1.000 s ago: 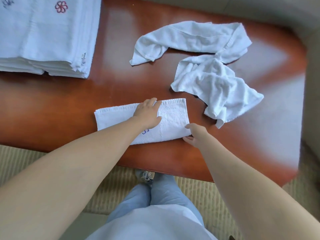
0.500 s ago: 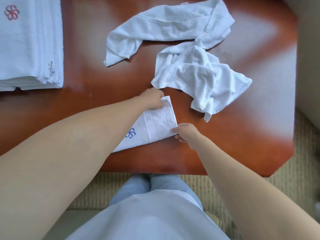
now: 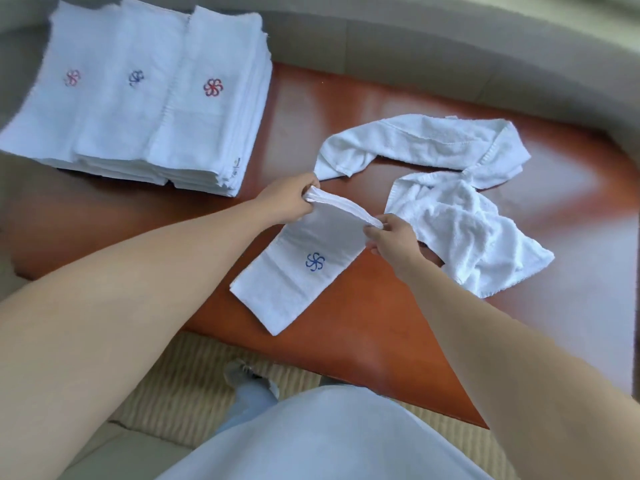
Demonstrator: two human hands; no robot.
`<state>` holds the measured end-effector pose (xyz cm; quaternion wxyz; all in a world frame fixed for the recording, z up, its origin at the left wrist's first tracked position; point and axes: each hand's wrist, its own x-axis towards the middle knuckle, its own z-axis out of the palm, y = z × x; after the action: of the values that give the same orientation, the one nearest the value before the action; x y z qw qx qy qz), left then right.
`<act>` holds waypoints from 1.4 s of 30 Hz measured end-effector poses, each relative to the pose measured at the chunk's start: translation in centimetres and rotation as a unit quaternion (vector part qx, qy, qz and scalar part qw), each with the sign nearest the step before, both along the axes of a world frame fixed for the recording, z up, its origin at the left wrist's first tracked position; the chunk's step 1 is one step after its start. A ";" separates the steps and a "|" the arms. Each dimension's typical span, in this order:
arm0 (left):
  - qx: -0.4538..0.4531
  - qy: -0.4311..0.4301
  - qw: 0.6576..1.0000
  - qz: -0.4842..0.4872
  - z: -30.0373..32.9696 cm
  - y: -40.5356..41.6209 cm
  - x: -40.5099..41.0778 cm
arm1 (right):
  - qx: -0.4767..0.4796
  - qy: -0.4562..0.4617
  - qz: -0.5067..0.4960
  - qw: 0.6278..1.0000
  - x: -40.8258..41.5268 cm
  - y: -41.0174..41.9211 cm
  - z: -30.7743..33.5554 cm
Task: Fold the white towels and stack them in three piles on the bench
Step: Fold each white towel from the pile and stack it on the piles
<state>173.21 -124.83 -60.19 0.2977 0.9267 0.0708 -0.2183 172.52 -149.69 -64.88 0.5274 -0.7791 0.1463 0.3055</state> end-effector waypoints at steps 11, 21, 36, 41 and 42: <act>-0.007 -0.100 0.987 0.122 8.3 19.8 -13.2 | -0.043 -0.194 0.146 0.969 -5.6 19.5 11.4; 0.003 -0.185 0.963 0.195 15.2 34.3 -23.6 | -0.023 -0.292 0.187 0.938 -12.4 35.0 19.3; -0.100 -0.283 0.913 0.277 22.6 45.5 -19.7 | 0.115 -0.311 0.133 0.934 -9.9 46.9 25.9; -0.147 -0.308 0.892 0.298 23.7 47.7 -14.6 | 0.114 -0.335 0.122 0.927 -5.5 49.1 27.4; -0.146 -0.311 0.891 0.298 23.8 48.1 -13.6 | 0.111 -0.339 0.119 0.926 -4.6 49.5 27.4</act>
<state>159.66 -76.73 -36.36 0.4875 0.8286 0.2149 0.1721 167.93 -100.17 -37.46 0.5881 -0.7846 -0.1705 0.0978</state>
